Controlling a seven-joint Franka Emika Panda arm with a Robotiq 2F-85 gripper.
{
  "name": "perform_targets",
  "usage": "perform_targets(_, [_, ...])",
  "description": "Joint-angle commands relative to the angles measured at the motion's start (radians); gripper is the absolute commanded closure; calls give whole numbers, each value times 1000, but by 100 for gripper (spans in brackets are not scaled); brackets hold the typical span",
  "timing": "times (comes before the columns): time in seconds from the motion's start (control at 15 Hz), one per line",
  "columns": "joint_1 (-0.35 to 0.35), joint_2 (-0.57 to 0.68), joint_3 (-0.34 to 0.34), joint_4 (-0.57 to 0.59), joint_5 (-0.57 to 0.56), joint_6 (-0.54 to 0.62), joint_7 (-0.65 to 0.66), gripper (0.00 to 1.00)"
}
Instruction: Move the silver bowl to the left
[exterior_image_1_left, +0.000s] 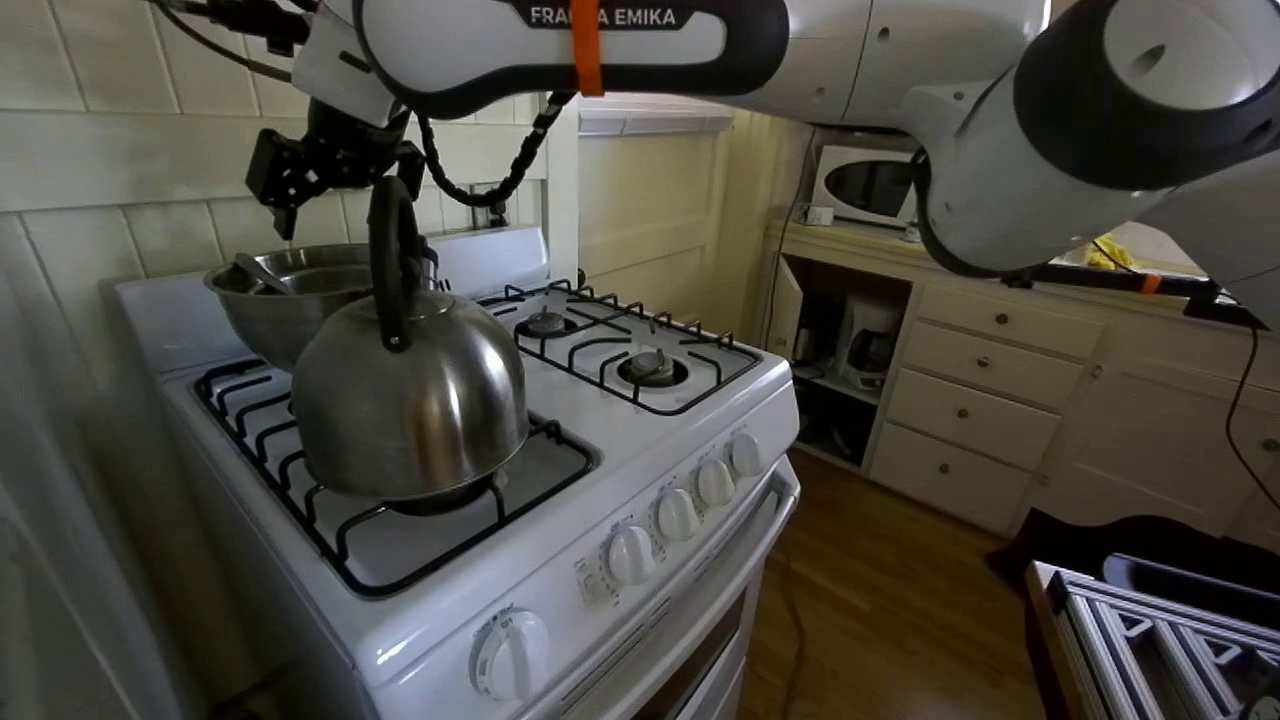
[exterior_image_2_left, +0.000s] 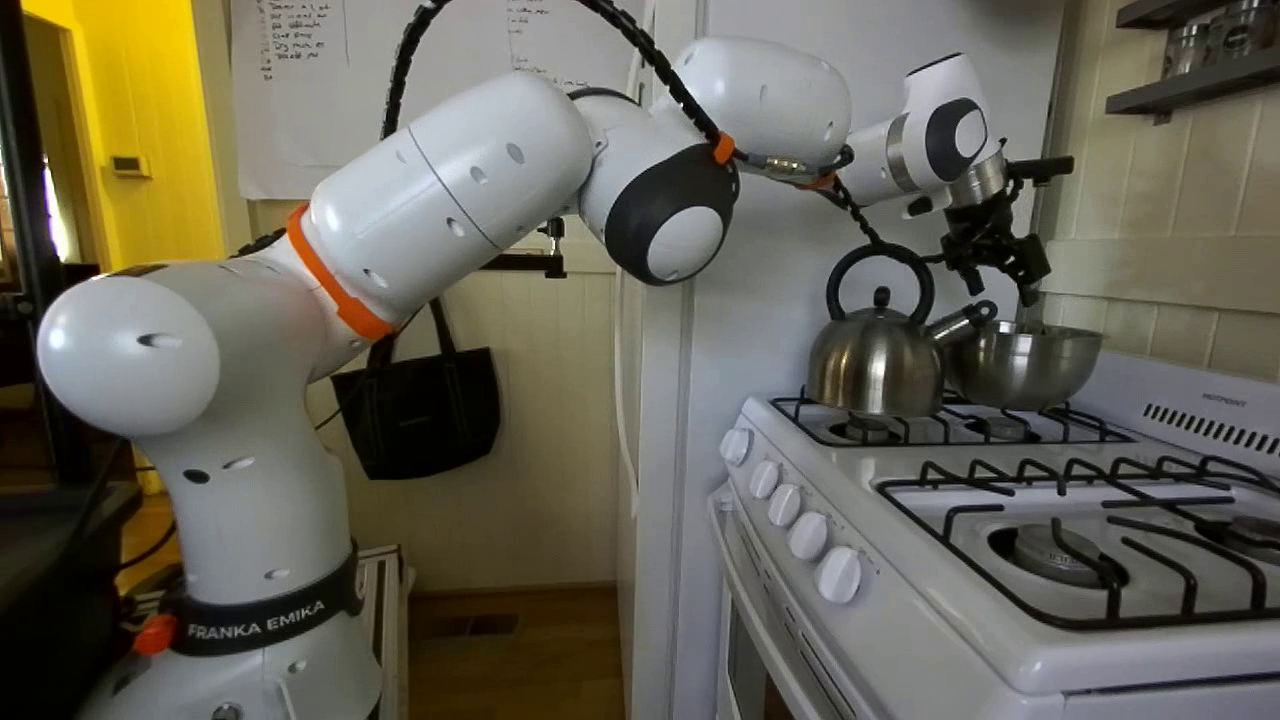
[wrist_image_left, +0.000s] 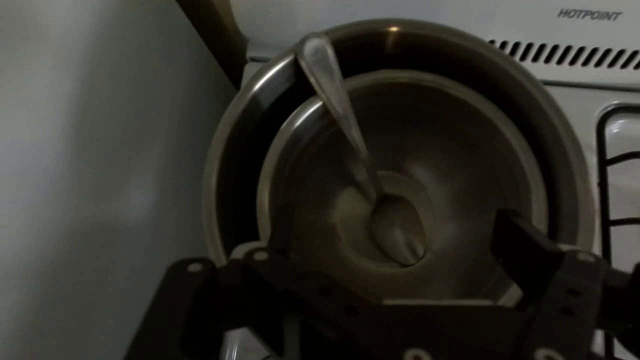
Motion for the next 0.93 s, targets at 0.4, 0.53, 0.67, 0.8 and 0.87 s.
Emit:
perform_targets(0.4, [-62, 86, 172, 95, -110, -124, -41, 0])
perform_targets(0.53, [-85, 58, 157, 36, -100, -85, 1, 0])
perform_targets(0.67, [-81, 65, 159, 46, -98, -84, 3, 0])
perform_targets(0.8, [-63, 71, 143, 61, -110, -95, 17, 0])
perform_targets(0.87, [-62, 70, 140, 59, -110, -96, 23, 0])
